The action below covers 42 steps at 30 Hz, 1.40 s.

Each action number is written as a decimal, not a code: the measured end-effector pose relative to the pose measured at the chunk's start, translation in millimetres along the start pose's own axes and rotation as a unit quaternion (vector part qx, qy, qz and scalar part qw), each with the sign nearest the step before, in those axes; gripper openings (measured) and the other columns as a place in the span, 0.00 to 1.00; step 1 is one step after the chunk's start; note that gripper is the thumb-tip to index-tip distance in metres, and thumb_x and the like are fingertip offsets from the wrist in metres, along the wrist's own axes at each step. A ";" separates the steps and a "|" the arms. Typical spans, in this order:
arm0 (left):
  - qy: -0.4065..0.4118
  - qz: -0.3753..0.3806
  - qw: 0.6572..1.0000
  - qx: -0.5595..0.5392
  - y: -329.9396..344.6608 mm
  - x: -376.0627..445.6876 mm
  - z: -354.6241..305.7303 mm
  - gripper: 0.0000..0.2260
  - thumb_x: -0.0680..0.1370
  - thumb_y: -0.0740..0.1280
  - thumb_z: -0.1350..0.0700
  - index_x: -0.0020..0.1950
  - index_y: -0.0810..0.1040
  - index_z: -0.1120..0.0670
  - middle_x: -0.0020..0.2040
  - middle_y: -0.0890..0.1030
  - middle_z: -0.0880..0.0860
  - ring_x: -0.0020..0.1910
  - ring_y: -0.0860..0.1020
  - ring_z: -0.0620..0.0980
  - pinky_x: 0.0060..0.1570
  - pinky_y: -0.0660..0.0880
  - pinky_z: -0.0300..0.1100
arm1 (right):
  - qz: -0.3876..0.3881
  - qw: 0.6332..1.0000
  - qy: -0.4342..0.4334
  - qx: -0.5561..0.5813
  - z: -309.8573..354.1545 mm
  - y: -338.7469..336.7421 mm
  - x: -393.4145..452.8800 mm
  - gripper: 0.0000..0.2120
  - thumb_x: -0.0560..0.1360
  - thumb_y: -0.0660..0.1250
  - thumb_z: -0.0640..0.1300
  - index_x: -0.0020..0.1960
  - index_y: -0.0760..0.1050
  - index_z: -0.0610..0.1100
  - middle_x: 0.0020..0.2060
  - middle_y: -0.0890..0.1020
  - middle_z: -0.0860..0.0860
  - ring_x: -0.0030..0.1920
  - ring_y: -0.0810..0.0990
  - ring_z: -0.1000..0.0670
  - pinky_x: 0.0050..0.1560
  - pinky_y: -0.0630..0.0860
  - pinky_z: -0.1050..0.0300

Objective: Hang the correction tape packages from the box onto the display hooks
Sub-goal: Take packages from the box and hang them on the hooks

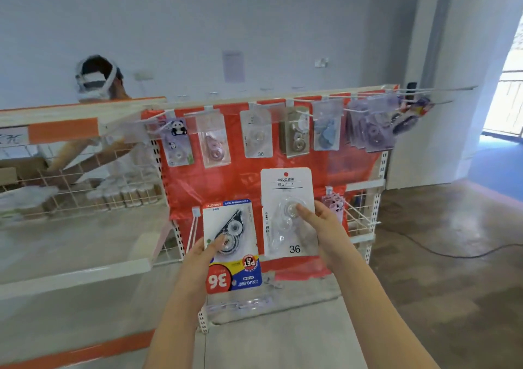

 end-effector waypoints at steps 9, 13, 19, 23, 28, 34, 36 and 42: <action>0.046 -0.044 0.998 -0.030 32.6 86.7 -25.8 0.14 0.74 0.69 0.54 0.59 0.78 0.55 0.48 0.85 0.57 0.42 0.84 0.58 0.46 0.79 0.51 | 0.073 0.996 -0.052 -0.024 30.6 3.7 120.2 0.11 0.74 0.69 0.44 0.56 0.78 0.46 0.51 0.84 0.49 0.54 0.82 0.44 0.58 0.77 0.45; 0.054 -0.065 0.996 -0.043 35.4 104.3 -22.3 0.15 0.73 0.69 0.54 0.58 0.78 0.54 0.47 0.85 0.56 0.41 0.84 0.57 0.41 0.81 0.49 | 0.091 0.992 -0.076 -0.039 35.6 12.4 153.4 0.10 0.74 0.70 0.44 0.55 0.78 0.48 0.50 0.84 0.49 0.53 0.82 0.45 0.58 0.77 0.45; 0.049 -0.054 0.996 -0.042 35.3 112.1 -20.5 0.14 0.74 0.68 0.55 0.59 0.78 0.55 0.48 0.85 0.57 0.41 0.84 0.56 0.36 0.82 0.46 | 0.089 0.991 -0.098 -0.020 40.2 21.7 175.9 0.09 0.74 0.69 0.44 0.54 0.79 0.49 0.51 0.84 0.48 0.53 0.82 0.46 0.56 0.78 0.50; 0.048 -0.048 0.997 -0.043 36.5 120.8 -25.2 0.11 0.76 0.67 0.56 0.57 0.79 0.54 0.46 0.85 0.56 0.39 0.85 0.54 0.32 0.80 0.43 | 0.083 0.989 -0.113 -0.047 46.4 28.6 182.7 0.08 0.75 0.69 0.44 0.53 0.79 0.50 0.50 0.84 0.49 0.52 0.82 0.48 0.53 0.79 0.54; 0.041 -0.049 0.997 -0.050 37.7 128.8 -20.8 0.17 0.71 0.69 0.54 0.59 0.78 0.54 0.46 0.85 0.56 0.39 0.85 0.54 0.32 0.80 0.44 | 0.057 0.988 -0.122 -0.071 48.5 22.3 182.4 0.07 0.75 0.69 0.44 0.52 0.79 0.48 0.46 0.85 0.51 0.45 0.84 0.53 0.43 0.80 0.61; 0.026 -0.060 0.997 -0.033 32.6 134.2 -13.9 0.16 0.74 0.69 0.54 0.60 0.77 0.55 0.47 0.85 0.57 0.40 0.84 0.57 0.36 0.81 0.46 | 0.020 0.990 -0.075 -0.118 35.0 28.5 215.3 0.11 0.73 0.70 0.51 0.50 0.78 0.44 0.47 0.83 0.46 0.47 0.82 0.47 0.51 0.78 0.47; 0.027 -0.060 0.997 -0.031 32.4 134.8 -14.9 0.16 0.74 0.68 0.53 0.61 0.77 0.55 0.47 0.85 0.57 0.40 0.84 0.56 0.36 0.81 0.46 | 0.007 0.990 -0.064 -0.127 32.2 32.6 236.7 0.15 0.73 0.70 0.53 0.50 0.77 0.42 0.45 0.82 0.48 0.44 0.80 0.49 0.45 0.78 0.51; 0.041 -0.060 0.997 -0.019 31.4 134.5 -19.7 0.20 0.68 0.69 0.49 0.59 0.77 0.52 0.48 0.85 0.56 0.42 0.84 0.57 0.38 0.81 0.47 | -0.046 0.977 -0.033 -0.206 24.8 34.4 308.1 0.23 0.69 0.73 0.54 0.54 0.77 0.37 0.48 0.81 0.46 0.48 0.80 0.46 0.48 0.77 0.53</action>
Point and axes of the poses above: each hand's wrist, its own x-axis towards the middle knuckle, its own y-axis out of the palm, z = x × y, the point moved 5 cm from there along x, towards the middle knuckle
